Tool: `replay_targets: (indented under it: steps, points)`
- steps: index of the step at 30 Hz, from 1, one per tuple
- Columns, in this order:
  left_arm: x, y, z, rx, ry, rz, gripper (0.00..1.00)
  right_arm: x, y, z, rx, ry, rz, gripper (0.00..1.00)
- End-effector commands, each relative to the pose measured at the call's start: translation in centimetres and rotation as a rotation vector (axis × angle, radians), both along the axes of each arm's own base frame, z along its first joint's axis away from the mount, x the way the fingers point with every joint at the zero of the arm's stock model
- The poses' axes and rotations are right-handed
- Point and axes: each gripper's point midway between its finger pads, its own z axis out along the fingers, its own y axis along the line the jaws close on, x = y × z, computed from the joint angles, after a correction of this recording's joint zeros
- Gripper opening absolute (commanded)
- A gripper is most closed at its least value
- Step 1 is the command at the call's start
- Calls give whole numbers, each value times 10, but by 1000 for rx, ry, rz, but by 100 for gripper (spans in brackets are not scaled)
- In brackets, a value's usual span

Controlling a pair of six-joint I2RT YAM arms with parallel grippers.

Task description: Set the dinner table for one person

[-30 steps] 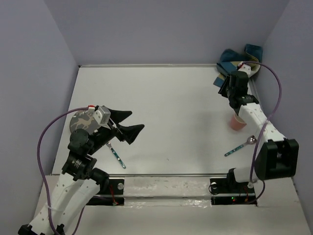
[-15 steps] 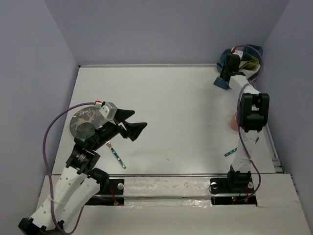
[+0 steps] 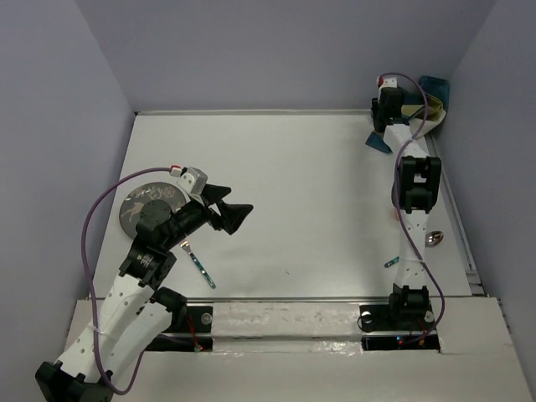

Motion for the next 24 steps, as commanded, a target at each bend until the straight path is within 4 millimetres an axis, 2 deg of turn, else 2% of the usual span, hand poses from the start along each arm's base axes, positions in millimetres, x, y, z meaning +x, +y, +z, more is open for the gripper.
replay_targets:
  steps: [1, 3, 4, 8, 10, 12, 13, 15, 18, 19, 20, 21, 22, 23, 24]
  points:
    - [4, 1, 25, -15, -66, 5, 99, 9, -15, 27, -80, -40, 15, 52]
    - [6, 1, 24, -13, -62, 8, 99, 10, -15, 22, -81, -33, 21, 51]
    - [6, 2, 24, -12, -63, 11, 99, 10, -24, 25, -89, -40, -3, 51]
    - [7, 2, 23, -12, -61, 11, 99, 12, -28, 25, -122, -36, -9, 45]
    - [7, 2, 24, -13, -61, 11, 99, 12, -30, 26, -146, -30, -9, 32]
    - [7, 2, 24, -16, -63, 13, 99, 11, -35, 26, -175, -23, -22, 26]
    - [7, 2, 24, -15, -62, 11, 99, 12, -37, 29, -200, -29, -25, 14]
    - [8, 2, 24, -17, -62, 13, 99, 10, -41, 31, -225, -21, -33, 1]
    - [9, 3, 25, -20, -62, 19, 99, 9, -36, 49, -189, -64, -28, 0]
    - [9, 4, 26, -23, -61, 25, 99, 7, -30, 50, -134, -81, -20, 0]
    - [9, 4, 26, -24, -62, 26, 99, 8, -14, 59, -102, -104, 11, 0]
    - [10, 5, 27, -28, -62, 29, 99, 8, 1, 89, -58, -166, 48, 0]
    - [10, 6, 27, -29, -61, 34, 99, 7, 15, 101, -45, -191, 78, 0]
    - [11, 8, 28, -33, -63, 46, 99, 6, 46, 133, -36, -245, 143, 0]
    - [12, 8, 28, -36, -62, 53, 99, 4, 64, 149, -39, -267, 182, 0]
